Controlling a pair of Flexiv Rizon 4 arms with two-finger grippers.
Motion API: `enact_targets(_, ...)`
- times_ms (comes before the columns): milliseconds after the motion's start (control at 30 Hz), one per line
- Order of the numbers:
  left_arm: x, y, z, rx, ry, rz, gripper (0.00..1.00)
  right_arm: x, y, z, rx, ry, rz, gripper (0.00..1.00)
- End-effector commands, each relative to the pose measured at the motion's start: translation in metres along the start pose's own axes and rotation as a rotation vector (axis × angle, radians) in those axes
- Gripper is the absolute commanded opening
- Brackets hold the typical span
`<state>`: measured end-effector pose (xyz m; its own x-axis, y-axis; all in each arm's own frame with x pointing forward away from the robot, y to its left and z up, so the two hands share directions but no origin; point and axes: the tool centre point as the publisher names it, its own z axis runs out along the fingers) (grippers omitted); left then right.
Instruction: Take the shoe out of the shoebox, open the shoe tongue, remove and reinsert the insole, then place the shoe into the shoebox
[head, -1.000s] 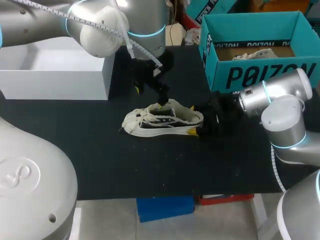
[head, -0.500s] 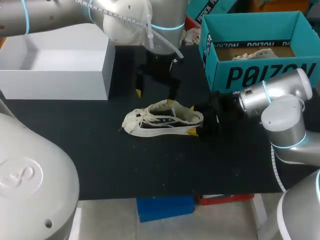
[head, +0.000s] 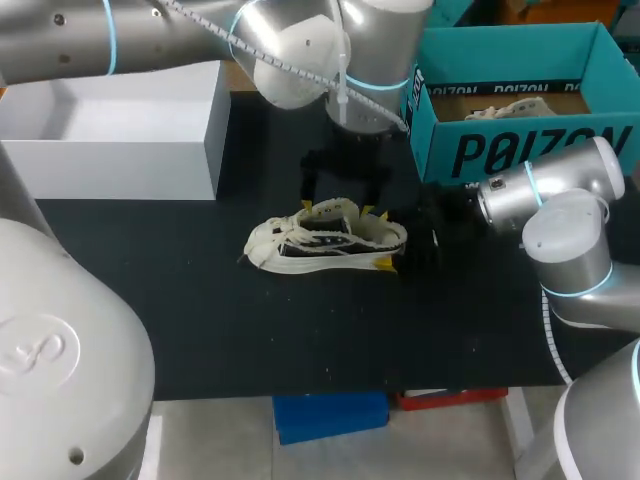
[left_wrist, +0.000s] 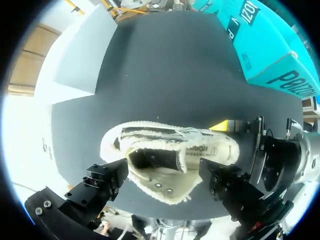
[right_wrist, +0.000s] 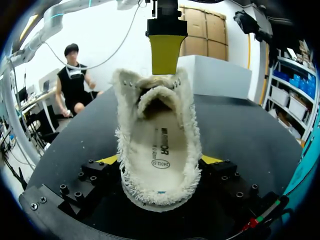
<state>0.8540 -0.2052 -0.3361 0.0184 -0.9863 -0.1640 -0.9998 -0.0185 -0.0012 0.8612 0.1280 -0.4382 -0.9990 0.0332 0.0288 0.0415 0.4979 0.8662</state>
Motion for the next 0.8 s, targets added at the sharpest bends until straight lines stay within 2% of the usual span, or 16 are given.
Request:
enact_targets(33,0.012,0.003,0.009,-0.004,-0.030,0.010,0.96,-0.001,-0.002,0.004,0.001,-0.001,0.001,0.00)
enact_targets(433,0.028,0.003,0.043,-0.032,-0.263,0.044,0.95,-0.001,-0.002,0.004,0.001,-0.001,0.001,0.00)
enact_targets(500,0.027,0.002,0.045,-0.025,-0.290,0.052,0.91,-0.001,-0.002,0.004,0.001,-0.001,0.001,0.00)
enact_targets(533,0.025,0.001,0.045,-0.032,-0.296,0.063,0.81,-0.001,-0.002,0.004,0.001,-0.001,0.001,0.00)
enact_targets(600,0.021,-0.001,0.046,-0.018,-0.329,0.067,0.49,-0.001,-0.002,0.004,0.001,-0.001,0.001,0.00)
enact_targets(667,0.017,-0.003,0.045,-0.010,-0.347,0.082,0.32,-0.001,-0.002,0.004,0.001,-0.001,0.001,0.00)
enact_targets(733,0.010,-0.004,0.043,-0.007,-0.356,0.090,0.00,-0.001,-0.002,0.004,0.001,-0.001,0.001,0.00)
enact_targets(800,0.003,-0.004,0.043,0.008,-0.383,0.102,0.00,-0.001,-0.002,0.004,0.001,-0.001,0.001,0.00)
